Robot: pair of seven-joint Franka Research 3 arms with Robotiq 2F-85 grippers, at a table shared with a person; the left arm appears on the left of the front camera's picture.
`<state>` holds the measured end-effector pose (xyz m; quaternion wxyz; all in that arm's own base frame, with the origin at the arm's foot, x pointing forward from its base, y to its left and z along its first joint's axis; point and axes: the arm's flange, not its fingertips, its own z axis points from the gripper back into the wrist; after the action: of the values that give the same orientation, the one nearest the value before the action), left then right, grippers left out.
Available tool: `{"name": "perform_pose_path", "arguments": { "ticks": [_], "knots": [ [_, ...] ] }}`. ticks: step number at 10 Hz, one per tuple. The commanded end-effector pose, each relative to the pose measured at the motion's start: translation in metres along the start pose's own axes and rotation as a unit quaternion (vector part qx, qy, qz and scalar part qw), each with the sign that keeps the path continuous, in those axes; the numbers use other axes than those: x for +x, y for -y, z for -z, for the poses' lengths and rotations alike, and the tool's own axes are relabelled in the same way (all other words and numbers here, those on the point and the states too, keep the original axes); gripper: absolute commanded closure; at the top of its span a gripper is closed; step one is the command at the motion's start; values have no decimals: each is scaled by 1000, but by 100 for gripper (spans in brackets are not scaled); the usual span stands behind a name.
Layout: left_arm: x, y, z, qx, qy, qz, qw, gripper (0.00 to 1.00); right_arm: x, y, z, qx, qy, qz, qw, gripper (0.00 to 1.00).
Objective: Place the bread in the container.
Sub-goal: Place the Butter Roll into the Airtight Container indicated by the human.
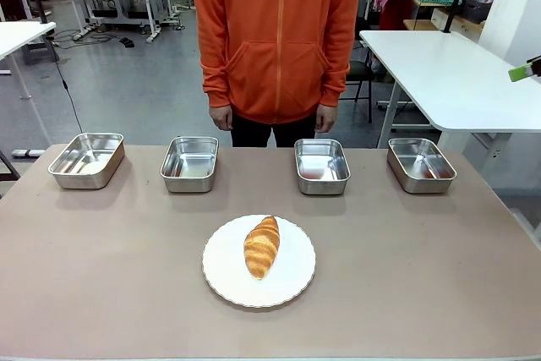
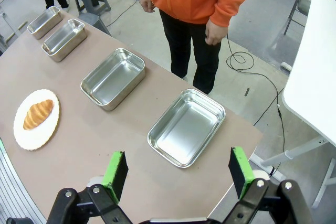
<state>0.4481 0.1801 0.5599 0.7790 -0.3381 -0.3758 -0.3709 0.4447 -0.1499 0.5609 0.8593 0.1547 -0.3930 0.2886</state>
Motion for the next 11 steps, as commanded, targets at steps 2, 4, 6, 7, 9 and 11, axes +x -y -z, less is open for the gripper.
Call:
{"name": "perform_pose_path", "arguments": {
  "ticks": [2, 4, 6, 7, 9, 11],
  "knots": [
    [0, 1, -1, -3, 2, 7, 1000, 0, 0, 0, 2, 4, 11, 1, 1000, 0],
    [0, 1, -1, -3, 2, 7, 1000, 0, 0, 0, 2, 4, 11, 1, 1000, 0],
    [0, 1, -1, -3, 2, 7, 1000, 0, 0, 0, 2, 4, 11, 1, 1000, 0],
    [0, 1, -1, -3, 2, 7, 1000, 0, 0, 0, 2, 4, 11, 1, 1000, 0],
    [0, 1, -1, -3, 2, 7, 1000, 0, 0, 0, 2, 4, 11, 1, 1000, 0],
    [0, 1, -1, -3, 2, 7, 1000, 0, 0, 0, 2, 4, 11, 1, 1000, 0]
  ]
}}
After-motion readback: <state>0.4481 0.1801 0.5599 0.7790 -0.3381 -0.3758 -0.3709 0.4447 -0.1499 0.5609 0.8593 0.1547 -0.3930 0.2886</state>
